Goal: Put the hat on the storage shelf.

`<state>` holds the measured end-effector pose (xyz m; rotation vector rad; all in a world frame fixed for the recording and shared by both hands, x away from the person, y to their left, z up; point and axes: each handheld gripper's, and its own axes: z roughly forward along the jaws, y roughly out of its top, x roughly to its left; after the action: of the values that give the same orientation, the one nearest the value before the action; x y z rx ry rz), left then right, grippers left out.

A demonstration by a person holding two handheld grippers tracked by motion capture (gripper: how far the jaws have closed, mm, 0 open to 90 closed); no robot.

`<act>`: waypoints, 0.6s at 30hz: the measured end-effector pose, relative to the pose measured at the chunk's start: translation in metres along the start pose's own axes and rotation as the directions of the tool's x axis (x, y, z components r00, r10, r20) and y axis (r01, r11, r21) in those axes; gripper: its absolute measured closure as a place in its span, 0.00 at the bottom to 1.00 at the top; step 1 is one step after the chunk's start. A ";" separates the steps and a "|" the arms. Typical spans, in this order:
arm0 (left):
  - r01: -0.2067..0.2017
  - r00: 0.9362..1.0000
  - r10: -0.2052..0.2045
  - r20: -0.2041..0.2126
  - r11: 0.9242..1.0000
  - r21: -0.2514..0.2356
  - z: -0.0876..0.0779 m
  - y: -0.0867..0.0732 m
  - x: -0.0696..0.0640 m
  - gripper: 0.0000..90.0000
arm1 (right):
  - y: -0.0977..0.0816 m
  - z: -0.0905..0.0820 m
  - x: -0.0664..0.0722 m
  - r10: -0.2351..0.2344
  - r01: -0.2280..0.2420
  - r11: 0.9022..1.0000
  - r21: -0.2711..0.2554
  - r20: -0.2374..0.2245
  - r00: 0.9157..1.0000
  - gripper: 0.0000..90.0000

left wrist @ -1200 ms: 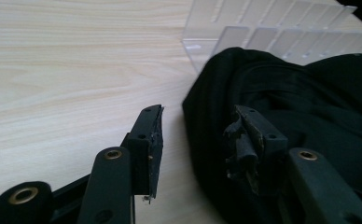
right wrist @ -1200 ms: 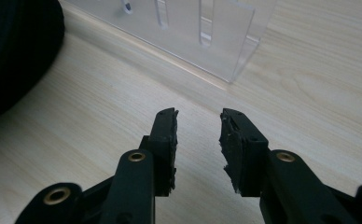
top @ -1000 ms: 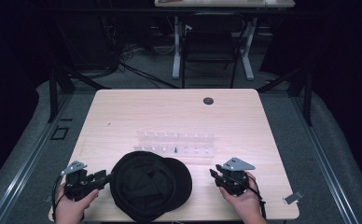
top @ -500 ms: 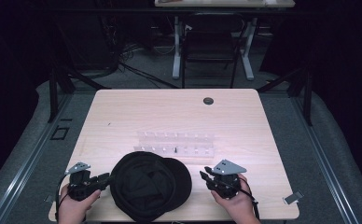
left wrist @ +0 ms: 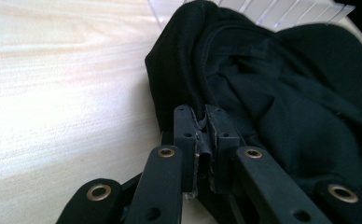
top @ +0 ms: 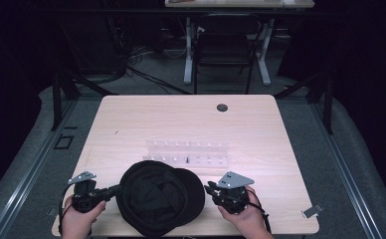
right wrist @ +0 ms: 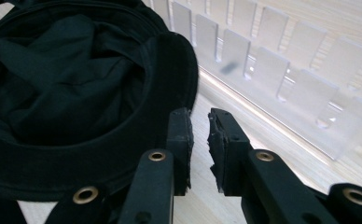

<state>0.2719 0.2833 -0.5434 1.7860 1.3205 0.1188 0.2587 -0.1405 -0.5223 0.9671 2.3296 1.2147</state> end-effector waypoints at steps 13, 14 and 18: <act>0.008 0.999 -0.009 0.032 1.000 0.006 -0.002 0.004 -0.001 0.93 | -0.007 0.013 0.010 -0.045 0.045 0.998 0.040 -0.024 0.999 0.87; 0.016 0.999 -0.016 0.032 1.000 0.011 -0.001 0.004 0.000 0.93 | -0.007 0.013 0.010 -0.049 0.050 0.998 0.040 -0.024 0.999 0.87; 0.038 0.998 -0.040 0.039 0.998 0.049 0.002 0.005 0.005 0.88 | -0.008 0.013 0.009 -0.044 0.045 0.998 0.034 -0.028 0.999 0.88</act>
<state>0.2789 0.2863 -0.5433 1.7930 1.3391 0.0303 0.2562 -0.1296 -0.5356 0.9104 2.3876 1.1808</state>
